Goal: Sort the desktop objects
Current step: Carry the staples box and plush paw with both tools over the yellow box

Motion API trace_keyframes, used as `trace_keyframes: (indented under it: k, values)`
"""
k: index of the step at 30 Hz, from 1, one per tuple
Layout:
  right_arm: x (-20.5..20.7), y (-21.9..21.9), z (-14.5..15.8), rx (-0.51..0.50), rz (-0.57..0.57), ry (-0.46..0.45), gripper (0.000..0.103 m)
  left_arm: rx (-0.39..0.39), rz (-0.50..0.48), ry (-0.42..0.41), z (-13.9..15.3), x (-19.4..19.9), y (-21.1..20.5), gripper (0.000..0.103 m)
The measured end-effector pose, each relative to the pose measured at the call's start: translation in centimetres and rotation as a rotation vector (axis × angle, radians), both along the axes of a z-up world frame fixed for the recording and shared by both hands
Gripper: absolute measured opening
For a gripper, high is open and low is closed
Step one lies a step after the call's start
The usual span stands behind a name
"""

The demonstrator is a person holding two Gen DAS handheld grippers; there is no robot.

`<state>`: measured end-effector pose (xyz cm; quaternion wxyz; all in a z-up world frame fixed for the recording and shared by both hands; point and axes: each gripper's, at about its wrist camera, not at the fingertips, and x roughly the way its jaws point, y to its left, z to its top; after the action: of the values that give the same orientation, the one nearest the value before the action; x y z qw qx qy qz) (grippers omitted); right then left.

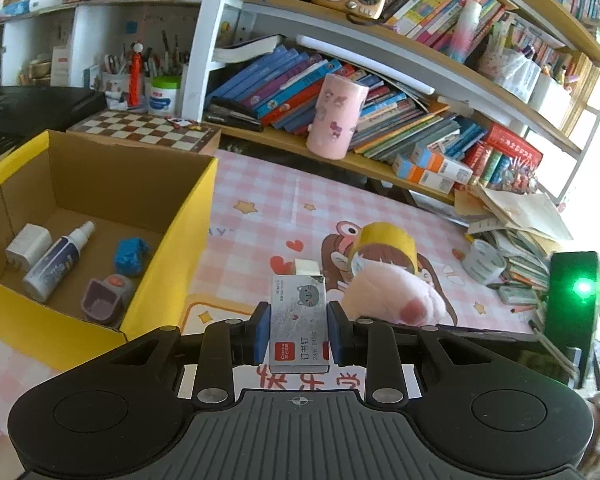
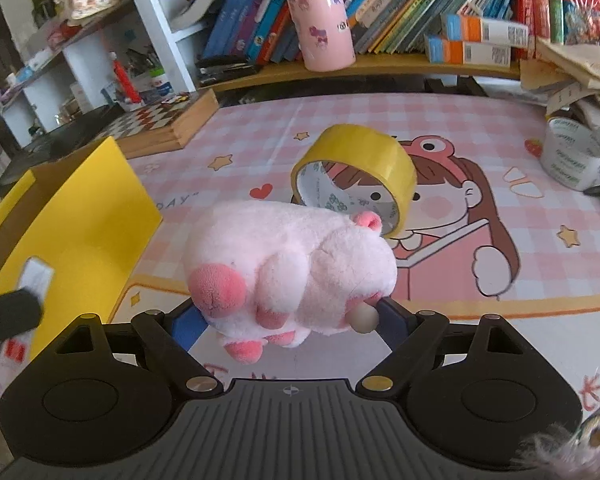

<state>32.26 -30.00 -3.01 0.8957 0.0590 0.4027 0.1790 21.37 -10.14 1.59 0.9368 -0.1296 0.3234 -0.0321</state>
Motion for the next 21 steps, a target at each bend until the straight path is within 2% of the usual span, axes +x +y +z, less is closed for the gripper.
trace_keyframes:
  k: [10,21]
  values:
    - [-4.6,-1.3,2.3,-0.036,-0.025,-0.073,0.085,-0.042,-0.056,-0.015,-0.2,-1.7,0.5,0.028]
    - [-10.9,-0.4,4.5,-0.047,-0.087,-0.112,0.085,-0.098,-0.171,-0.02,0.2,-5.7,2.3,0.028]
